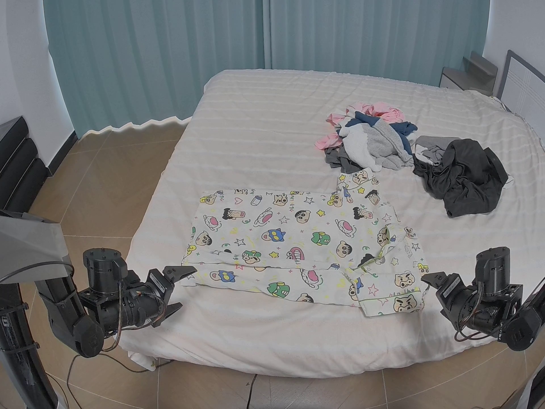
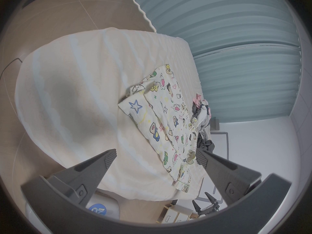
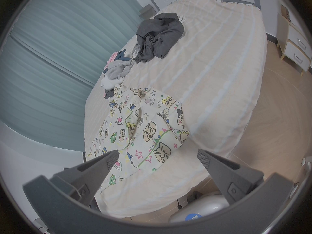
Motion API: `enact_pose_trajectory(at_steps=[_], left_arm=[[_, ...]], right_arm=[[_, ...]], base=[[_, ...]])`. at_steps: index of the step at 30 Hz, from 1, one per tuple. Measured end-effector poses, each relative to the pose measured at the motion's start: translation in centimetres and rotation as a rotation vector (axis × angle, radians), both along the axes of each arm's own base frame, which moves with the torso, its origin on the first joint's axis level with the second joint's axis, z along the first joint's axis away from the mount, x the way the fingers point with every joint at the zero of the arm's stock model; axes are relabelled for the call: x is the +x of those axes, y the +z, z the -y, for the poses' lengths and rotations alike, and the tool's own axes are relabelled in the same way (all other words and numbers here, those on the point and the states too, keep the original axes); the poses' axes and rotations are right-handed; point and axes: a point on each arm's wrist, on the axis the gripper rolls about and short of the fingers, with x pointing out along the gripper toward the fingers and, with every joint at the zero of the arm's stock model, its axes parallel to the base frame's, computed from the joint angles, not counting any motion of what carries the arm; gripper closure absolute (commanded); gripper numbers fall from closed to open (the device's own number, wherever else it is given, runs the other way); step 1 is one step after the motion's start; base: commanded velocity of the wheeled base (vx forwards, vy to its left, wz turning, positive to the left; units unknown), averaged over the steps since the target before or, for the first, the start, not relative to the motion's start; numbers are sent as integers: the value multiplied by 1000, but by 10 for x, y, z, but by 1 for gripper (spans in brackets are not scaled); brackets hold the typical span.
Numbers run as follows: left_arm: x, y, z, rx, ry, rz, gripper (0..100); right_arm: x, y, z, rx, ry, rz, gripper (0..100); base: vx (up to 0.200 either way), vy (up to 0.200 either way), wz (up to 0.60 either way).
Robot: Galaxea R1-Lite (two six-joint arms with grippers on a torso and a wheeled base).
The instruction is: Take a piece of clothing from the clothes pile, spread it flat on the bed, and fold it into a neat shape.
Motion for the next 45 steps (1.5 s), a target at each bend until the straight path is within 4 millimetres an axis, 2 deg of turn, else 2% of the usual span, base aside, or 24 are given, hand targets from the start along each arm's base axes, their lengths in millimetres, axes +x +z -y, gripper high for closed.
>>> enact_pose_trajectory(at_steps=[17, 41, 45], left_arm=[[-1, -2, 4, 6, -9, -4, 0], [1, 1, 5, 19, 20, 14, 0], [3, 4, 5, 23, 40, 41, 0]], right_arm=[[-5, 12, 6, -26, -2, 57, 0], [1, 17, 7, -65, 20, 84, 0], [1, 18, 6, -64, 20, 89, 0]], base=[[200, 0, 0], [0, 0, 0], [200, 0, 0]])
